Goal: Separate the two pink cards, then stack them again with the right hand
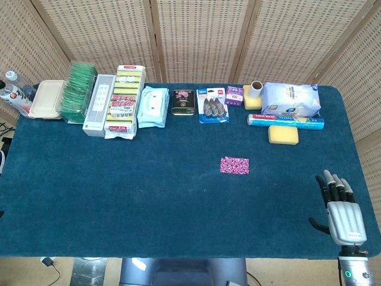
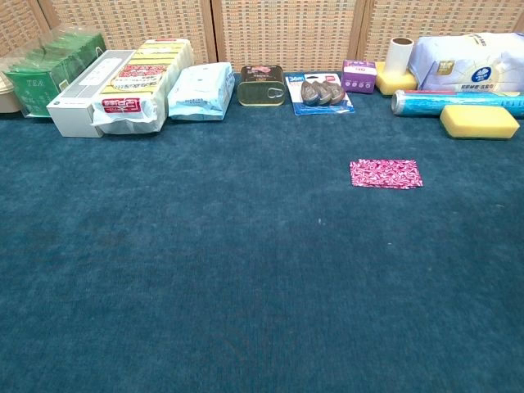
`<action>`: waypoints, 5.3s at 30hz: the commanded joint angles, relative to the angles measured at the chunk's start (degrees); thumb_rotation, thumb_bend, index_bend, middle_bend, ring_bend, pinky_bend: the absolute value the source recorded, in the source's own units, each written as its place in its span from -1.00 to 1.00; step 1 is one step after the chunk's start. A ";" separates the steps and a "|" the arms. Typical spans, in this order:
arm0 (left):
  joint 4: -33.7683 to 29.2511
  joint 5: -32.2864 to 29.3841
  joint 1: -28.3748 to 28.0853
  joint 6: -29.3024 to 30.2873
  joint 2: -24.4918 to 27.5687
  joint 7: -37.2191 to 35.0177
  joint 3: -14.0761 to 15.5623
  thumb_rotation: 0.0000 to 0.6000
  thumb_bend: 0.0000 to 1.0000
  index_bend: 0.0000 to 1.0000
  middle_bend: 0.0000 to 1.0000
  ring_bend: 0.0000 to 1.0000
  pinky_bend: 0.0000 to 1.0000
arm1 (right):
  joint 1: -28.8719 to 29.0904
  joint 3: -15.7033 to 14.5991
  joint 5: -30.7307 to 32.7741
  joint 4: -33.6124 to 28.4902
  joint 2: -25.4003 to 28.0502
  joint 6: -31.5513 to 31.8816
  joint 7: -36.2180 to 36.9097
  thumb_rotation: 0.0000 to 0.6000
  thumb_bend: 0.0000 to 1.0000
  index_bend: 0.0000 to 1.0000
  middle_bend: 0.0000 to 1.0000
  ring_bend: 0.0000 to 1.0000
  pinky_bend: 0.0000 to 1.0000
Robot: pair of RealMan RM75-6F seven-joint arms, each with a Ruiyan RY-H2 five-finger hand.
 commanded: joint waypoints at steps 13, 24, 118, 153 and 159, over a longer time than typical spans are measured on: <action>-0.46 1.84 0.13 0.47 0.56 -0.45 0.44 1.00 -0.80 -1.00 -1.00 -1.00 -0.88 | 8.97 -0.43 -2.02 -2.29 0.21 -14.91 3.34 1.00 -1.00 -0.89 -1.00 -1.00 -1.00; 0.09 1.74 0.42 0.65 0.23 -0.10 0.70 1.00 -0.80 -1.00 -1.00 -1.00 -0.88 | 24.29 7.39 15.65 -7.20 -6.06 -34.65 -6.18 1.00 -1.00 -0.89 -0.95 -1.00 -1.00; -1.96 -1.47 -1.00 -2.95 0.77 1.47 0.35 1.00 -0.79 -1.00 -1.00 -1.00 -0.88 | 39.52 -3.11 27.15 -8.56 -4.48 -39.59 -2.04 0.94 -1.00 -0.80 -0.81 -0.90 -0.60; -1.87 -0.85 -1.14 -3.32 0.85 1.28 0.66 1.00 -0.79 -1.00 -1.00 -1.00 -0.88 | 55.45 -3.74 59.69 3.69 -10.32 -43.17 -13.22 0.94 -1.00 -0.75 -0.80 -1.00 -0.73; -1.85 -0.67 -1.05 -3.13 0.82 1.28 0.73 1.00 -0.79 -1.00 -1.00 -1.00 -0.88 | 57.16 -4.27 62.01 2.77 -10.96 -42.61 -14.56 0.93 -1.00 -0.75 -0.79 -1.00 -0.73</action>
